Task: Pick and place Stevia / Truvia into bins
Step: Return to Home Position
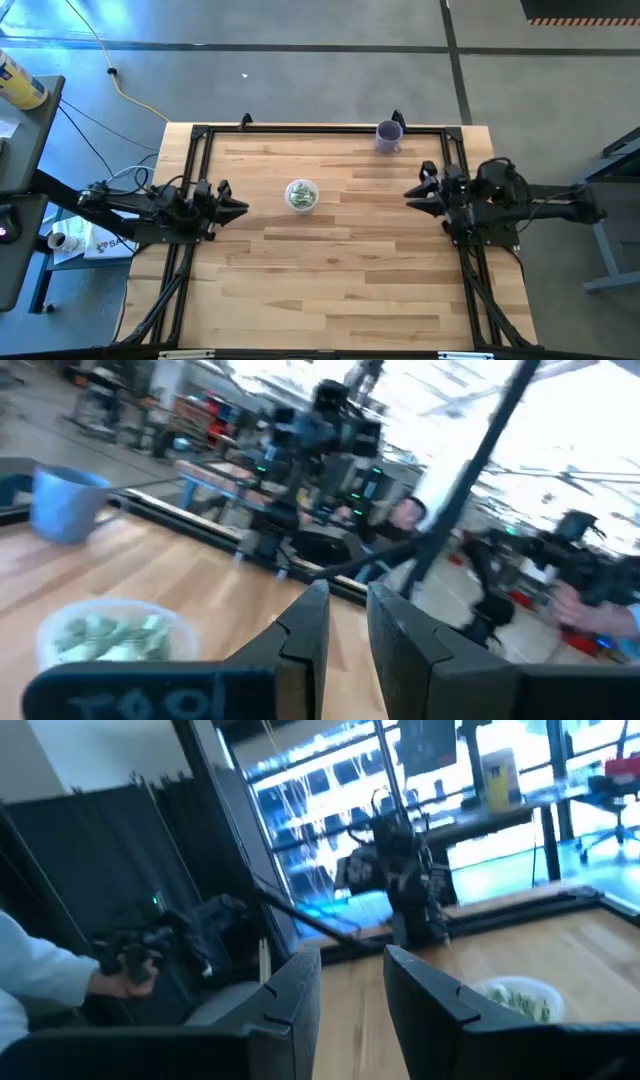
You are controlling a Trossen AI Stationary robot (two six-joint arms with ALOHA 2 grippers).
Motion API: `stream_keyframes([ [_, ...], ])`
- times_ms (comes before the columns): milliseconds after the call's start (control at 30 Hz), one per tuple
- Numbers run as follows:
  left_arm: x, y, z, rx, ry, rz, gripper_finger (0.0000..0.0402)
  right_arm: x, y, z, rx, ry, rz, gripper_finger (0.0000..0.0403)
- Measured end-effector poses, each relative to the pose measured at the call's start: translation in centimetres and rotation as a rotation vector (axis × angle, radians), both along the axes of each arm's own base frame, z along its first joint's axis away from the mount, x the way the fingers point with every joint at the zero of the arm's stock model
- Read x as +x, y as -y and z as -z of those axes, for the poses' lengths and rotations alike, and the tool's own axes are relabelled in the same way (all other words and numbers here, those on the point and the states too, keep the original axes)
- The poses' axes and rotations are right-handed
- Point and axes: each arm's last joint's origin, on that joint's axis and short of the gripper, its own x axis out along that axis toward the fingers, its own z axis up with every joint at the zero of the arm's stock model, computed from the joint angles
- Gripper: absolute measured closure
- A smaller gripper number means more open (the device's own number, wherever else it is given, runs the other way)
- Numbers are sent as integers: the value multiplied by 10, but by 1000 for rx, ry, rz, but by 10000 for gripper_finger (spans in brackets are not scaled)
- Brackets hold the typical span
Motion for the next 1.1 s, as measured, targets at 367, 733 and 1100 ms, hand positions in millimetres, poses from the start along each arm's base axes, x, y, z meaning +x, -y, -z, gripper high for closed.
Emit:
stream_keyframes([
  [367, 3, -15, 8, -26, -44, -15, 296, -35, 8, 44, 96, 70, 24, 297],
  [733, 4, -23, 22, -111, -174, -100, 296, -40, 9, 88, 169, 60, -34, 296],
  [1100, 7, -24, 25, -118, -215, -118, 296, -31, 19, 123, 84, -166, 262, 295],
])
